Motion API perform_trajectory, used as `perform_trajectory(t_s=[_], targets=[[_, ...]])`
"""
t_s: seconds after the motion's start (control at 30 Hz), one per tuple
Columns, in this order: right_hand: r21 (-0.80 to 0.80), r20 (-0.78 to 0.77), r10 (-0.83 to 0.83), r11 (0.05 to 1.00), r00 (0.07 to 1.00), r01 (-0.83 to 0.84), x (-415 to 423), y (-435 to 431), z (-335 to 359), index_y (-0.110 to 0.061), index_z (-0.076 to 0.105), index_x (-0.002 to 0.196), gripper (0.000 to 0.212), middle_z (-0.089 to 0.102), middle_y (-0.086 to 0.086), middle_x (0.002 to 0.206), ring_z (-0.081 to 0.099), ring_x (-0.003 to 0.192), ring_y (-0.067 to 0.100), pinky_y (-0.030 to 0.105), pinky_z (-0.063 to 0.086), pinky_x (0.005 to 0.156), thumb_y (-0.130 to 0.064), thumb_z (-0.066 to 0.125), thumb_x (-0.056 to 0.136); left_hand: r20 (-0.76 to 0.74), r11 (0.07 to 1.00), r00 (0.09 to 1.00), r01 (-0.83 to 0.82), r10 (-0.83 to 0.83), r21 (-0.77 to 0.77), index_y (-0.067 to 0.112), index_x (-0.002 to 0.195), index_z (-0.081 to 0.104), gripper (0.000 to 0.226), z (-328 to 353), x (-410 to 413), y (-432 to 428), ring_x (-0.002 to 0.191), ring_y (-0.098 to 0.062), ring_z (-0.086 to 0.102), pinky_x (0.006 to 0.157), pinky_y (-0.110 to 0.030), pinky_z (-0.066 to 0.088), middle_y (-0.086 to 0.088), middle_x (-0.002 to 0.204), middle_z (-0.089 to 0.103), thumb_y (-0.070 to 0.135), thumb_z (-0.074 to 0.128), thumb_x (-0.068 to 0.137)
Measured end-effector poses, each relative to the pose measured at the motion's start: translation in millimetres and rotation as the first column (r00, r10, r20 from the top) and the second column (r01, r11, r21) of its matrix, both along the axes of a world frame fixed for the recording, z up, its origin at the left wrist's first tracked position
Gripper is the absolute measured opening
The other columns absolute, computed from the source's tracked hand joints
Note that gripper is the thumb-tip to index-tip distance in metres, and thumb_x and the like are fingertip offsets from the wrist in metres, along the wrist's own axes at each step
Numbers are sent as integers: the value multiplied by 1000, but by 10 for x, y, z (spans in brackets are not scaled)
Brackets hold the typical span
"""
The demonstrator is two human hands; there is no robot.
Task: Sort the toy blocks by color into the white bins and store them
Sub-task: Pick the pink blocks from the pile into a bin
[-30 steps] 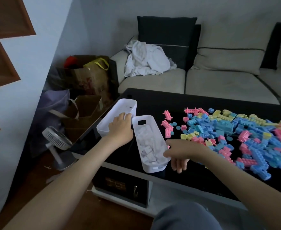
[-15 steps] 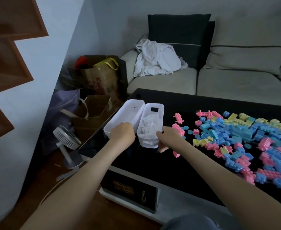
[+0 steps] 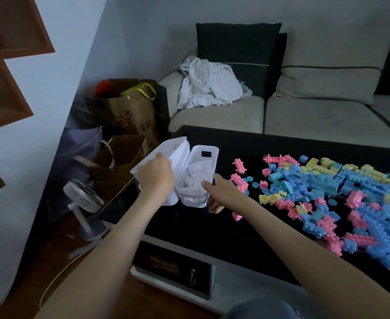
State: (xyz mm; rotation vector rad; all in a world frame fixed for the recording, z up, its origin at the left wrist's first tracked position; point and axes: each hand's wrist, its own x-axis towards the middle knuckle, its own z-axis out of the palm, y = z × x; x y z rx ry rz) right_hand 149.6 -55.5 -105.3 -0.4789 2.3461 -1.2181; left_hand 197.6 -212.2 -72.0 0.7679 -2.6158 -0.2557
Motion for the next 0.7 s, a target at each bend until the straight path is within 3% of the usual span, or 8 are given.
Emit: perform_trajectory(t_s=[0.07, 0.13, 0.27, 0.37, 0.47, 0.53, 0.6, 0.7], targets=[[-36, -36, -23, 999, 999, 22, 27, 19, 43, -11, 24, 140, 52, 68, 15, 81, 68, 61, 27, 24, 53, 50, -32, 39, 95, -75, 995, 997, -19, 12, -99, 3, 111, 50, 28, 66, 21, 45, 94, -31, 61, 81, -38, 41, -14, 97, 65, 24, 33, 103], [-86, -62, -50, 995, 997, 45, 55, 31, 111, -11, 19, 144, 56, 68, 16, 81, 66, 60, 26, 23, 51, 49, -32, 39, 96, -142, 982, 990, -12, -15, -187, 4, 105, 51, 24, 140, 43, 125, 77, -28, 57, 74, -36, 36, -12, 82, 62, 22, 35, 103], [-182, -65, -121, 977, 990, 108, 108, 70, 296, -14, 20, 146, 57, 67, 17, 88, 66, 67, 27, 33, 56, 61, -37, 39, 97, -195, 949, 973, 55, -120, -310, 5, 97, 52, 19, 321, 108, 394, 65, -27, 55, 67, -32, 29, -10, 73, 60, 22, 43, 101], [-304, 47, -143, 941, 989, 150, 113, 168, 423, -19, 31, 141, 57, 63, 15, 99, 66, 70, 25, 34, 56, 63, -53, 35, 95, -326, 930, 916, 112, -232, -350, 7, 76, 54, 20, 378, 115, 621, 46, -22, 41, 58, -29, 29, -6, 52, 51, 17, 68, 86], [-457, 223, -114, 865, 968, 207, 115, 325, 535, -25, 41, 133, 62, 59, 11, 116, 68, 86, 26, 37, 57, 68, -68, 34, 89, -380, 919, 872, 170, -308, -354, 10, 61, 51, 34, 390, 119, 888, 33, -21, 40, 51, -24, 25, -3, 38, 44, 14, 83, 68], [-523, 297, -108, 813, 949, 257, 109, 442, 587, -17, 49, 126, 64, 63, 4, 104, 68, 80, 20, 31, 56, 61, -67, 41, 87, -355, 906, 860, 240, -365, -350, 12, 58, 51, 36, 391, 114, 1104, 31, -20, 38, 51, -23, 22, -1, 36, 45, 15, 86, 62], [-563, 362, -149, 751, 920, 343, 91, 606, 606, -11, 50, 113, 53, 59, 0, 82, 63, 60, 13, 24, 49, 50, -57, 51, 86, -289, 877, 856, 317, -428, -361, 14, 57, 53, 34, 381, 98, 1353, 31, -16, 35, 51, -22, 21, 4, 37, 46, 14, 87, 54], [-563, 379, -300, 676, 876, 475, 47, 986, 579, -10, 45, 118, 48, 51, 2, 75, 56, 46, 10, 21, 45, 45, -36, 61, 81, -256, 791, 766, 483, -589, -376, 8, 65, 60, 27, 314, 68, 1682, 37, -19, 50, 48, -21, 28, -1, 44, 54, 8, 85, 55]])
